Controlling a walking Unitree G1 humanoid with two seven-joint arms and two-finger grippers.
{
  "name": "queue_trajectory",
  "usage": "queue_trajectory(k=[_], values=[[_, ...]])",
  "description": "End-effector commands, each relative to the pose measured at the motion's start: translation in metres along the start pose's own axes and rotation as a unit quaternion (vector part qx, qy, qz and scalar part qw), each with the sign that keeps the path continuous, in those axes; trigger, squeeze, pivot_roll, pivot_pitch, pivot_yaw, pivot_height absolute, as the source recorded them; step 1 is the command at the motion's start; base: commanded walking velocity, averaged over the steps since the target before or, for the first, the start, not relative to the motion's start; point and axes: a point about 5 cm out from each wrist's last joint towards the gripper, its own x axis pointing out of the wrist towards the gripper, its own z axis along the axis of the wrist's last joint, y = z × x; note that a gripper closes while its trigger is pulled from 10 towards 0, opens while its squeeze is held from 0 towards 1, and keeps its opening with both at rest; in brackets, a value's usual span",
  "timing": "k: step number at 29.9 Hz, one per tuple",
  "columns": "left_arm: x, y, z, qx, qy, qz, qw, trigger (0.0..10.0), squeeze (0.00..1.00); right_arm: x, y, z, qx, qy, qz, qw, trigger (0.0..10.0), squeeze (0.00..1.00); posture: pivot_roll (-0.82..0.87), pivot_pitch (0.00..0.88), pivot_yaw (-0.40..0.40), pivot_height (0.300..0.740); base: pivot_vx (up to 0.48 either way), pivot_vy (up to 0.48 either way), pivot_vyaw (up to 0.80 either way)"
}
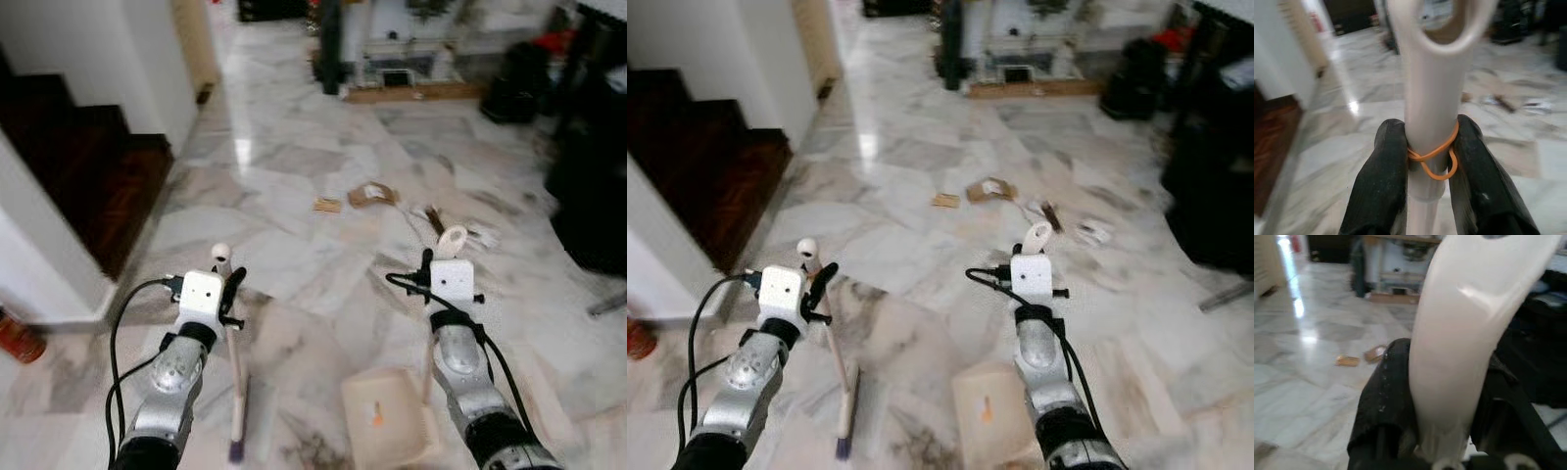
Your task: Sweep floor
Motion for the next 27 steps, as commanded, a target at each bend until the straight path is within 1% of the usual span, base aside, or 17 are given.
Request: queue_trajectory(k=[1,4,14,27], values=[[0.0006,0.0064,0.0078,0.006,-0.022,0.01,1.0,10.0,0.0,0.0053,0.0049,0.011,-0.006,-0.023,0.013,1.0,10.0,0.0,0.05,0.0,0.049,0.74,0.0,0.0,-0.8],[0.0004,0.0059,0.0073,0.004,-0.021,0.009,1.0,10.0,0.0,0.005,0.0048,0.0112,-0.006,-0.024,0.013,1.0,10.0,0.0,0.05,0.0,0.049,0.74,0.0,0.0,-0.8],[0.0003,0.0038,0.0066,-0.002,-0.017,0.006,1.0,10.0,0.0,0.0038,0.0067,0.011,-0.004,-0.026,0.02,0.999,10.0,0.0,0.05,0.0,0.044,0.74,0.0,0.0,0.0],[0.0003,0.0024,0.0062,-0.003,-0.016,0.006,1.0,10.0,0.0,0.0029,0.0122,0.0107,-0.002,-0.024,0.034,0.999,10.0,0.0,0.05,0.0,0.041,0.74,0.272,0.0,0.0]])
